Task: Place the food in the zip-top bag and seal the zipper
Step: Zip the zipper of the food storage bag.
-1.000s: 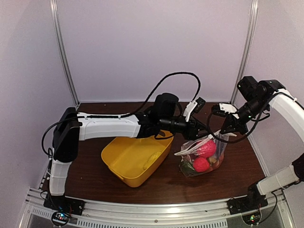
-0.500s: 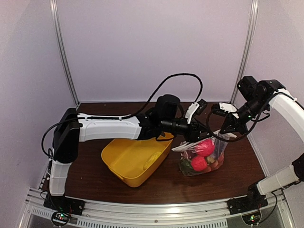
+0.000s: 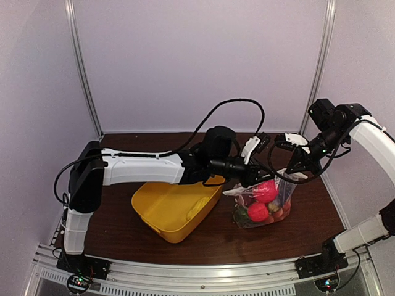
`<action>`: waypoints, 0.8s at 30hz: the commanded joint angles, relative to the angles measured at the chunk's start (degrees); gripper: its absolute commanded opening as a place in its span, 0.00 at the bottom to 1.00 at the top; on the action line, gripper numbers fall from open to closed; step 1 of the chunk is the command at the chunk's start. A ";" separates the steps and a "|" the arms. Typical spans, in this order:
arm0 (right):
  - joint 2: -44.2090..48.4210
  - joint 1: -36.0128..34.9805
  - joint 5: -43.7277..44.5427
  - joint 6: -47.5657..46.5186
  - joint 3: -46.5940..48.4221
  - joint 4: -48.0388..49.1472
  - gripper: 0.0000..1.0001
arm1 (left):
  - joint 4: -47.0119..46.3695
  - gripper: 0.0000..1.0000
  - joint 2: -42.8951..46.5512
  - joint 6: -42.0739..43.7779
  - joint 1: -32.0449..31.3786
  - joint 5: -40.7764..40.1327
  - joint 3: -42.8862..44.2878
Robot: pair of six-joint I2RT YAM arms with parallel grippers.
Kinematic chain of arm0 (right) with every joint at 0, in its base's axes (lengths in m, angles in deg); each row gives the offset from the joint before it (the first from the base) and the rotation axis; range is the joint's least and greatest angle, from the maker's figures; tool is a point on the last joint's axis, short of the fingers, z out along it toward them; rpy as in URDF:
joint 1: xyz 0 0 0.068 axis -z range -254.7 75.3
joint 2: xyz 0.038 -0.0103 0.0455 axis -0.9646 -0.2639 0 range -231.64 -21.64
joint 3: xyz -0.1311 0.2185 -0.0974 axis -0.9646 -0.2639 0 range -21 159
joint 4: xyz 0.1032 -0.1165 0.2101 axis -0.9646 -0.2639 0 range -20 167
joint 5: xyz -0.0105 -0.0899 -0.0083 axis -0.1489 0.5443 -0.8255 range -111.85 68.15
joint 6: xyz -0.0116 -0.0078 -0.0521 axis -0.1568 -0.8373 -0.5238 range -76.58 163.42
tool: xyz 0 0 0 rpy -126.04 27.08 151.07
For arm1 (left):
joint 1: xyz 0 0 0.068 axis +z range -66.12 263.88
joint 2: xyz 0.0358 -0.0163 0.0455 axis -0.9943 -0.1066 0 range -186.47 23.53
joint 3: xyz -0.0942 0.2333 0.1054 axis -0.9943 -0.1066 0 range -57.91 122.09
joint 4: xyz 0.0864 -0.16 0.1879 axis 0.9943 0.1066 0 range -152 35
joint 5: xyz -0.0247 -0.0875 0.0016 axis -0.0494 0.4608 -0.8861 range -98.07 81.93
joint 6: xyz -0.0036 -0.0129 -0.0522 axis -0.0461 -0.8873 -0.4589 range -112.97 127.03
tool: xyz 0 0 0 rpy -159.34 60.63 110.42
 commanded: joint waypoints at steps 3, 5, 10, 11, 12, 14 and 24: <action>1.00 0.33 -0.68 0.43 0.20 -7.17 0.00 | 2.10 0.00 2.91 0.55 -0.08 -2.94 -1.23; 1.23 1.23 -1.19 -0.38 0.39 -7.33 0.00 | 1.85 0.00 4.01 0.57 -0.04 -2.35 -2.63; 1.02 3.44 -1.60 -3.50 1.97 -9.54 0.00 | 4.43 0.00 6.21 2.62 0.02 -1.60 -5.03; 1.06 3.66 -1.42 -3.68 2.04 -9.71 0.00 | 4.93 0.00 6.53 2.84 0.01 -1.48 -5.55; 1.15 3.66 -1.13 -3.94 1.79 -9.74 0.00 | 5.25 0.00 6.84 3.10 0.05 -1.24 -6.08; 1.30 3.80 -0.84 -4.21 1.29 -9.72 0.00 | 6.10 0.00 7.26 3.60 0.09 -0.78 -6.86; 1.50 4.32 1.73 -5.14 0.79 -9.74 0.00 | 8.64 0.00 9.60 5.27 0.81 -1.14 -10.64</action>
